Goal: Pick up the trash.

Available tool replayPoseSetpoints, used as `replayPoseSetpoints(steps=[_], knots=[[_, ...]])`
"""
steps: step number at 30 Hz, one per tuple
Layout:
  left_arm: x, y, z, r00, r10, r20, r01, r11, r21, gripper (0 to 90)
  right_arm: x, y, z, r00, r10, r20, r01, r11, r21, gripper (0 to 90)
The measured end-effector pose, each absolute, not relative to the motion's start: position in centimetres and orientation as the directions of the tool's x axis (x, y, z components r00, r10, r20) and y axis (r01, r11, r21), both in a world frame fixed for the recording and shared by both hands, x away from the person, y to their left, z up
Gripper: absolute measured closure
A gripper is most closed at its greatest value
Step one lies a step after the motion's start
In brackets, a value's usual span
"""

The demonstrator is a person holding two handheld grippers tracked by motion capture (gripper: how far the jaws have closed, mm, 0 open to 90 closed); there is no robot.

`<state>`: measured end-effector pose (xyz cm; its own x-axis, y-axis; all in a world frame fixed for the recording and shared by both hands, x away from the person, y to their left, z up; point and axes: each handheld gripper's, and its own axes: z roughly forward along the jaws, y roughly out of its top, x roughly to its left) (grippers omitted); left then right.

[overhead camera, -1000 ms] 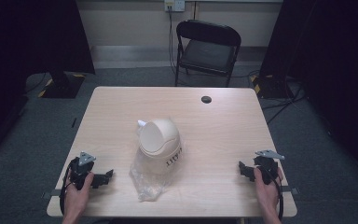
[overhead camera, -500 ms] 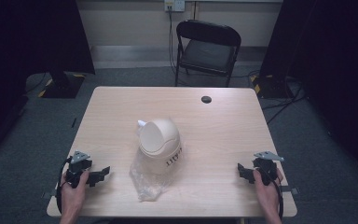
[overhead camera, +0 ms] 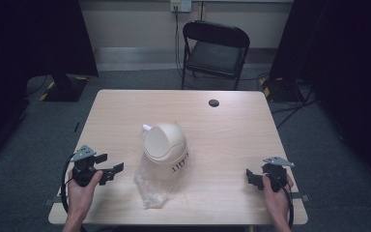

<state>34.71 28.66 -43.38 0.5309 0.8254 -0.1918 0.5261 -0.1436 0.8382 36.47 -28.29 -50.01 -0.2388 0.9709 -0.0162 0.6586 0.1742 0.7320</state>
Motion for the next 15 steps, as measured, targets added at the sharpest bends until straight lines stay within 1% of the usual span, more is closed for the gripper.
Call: replayPoseSetpoints(steps=[4,5,8,10,11,15], knots=[[35.2,28.0,-42.4,0.561,0.798,-0.219,0.525,-0.139,0.84,17.0,36.5,-28.3,-50.0,-0.239,0.971,-0.016,0.658,0.174,0.732,10.8],[35.5,27.6,-41.7,0.588,0.778,-0.222,0.513,-0.147,0.846,17.0,36.5,-28.3,-50.0,-0.24,0.971,-0.018,0.658,0.176,0.732,10.8],[35.7,27.1,-41.0,0.595,0.77,-0.231,0.508,-0.137,0.851,17.0,36.5,-28.3,-50.0,-0.24,0.971,-0.019,0.657,0.177,0.733,10.8],[35.7,26.4,-40.5,0.599,0.769,-0.223,0.498,-0.14,0.856,18.4,36.5,-28.3,-50.0,-0.24,0.97,-0.019,0.657,0.177,0.733,10.8],[35.8,25.8,-40.2,0.606,0.767,-0.211,0.494,-0.155,0.855,20.9,36.5,-28.3,-50.0,-0.241,0.97,-0.019,0.657,0.177,0.733,10.8],[35.9,25.2,-39.7,0.622,0.756,-0.204,0.482,-0.164,0.861,20.8,36.5,-28.3,-50.0,-0.24,0.971,-0.018,0.658,0.176,0.732,10.8]])
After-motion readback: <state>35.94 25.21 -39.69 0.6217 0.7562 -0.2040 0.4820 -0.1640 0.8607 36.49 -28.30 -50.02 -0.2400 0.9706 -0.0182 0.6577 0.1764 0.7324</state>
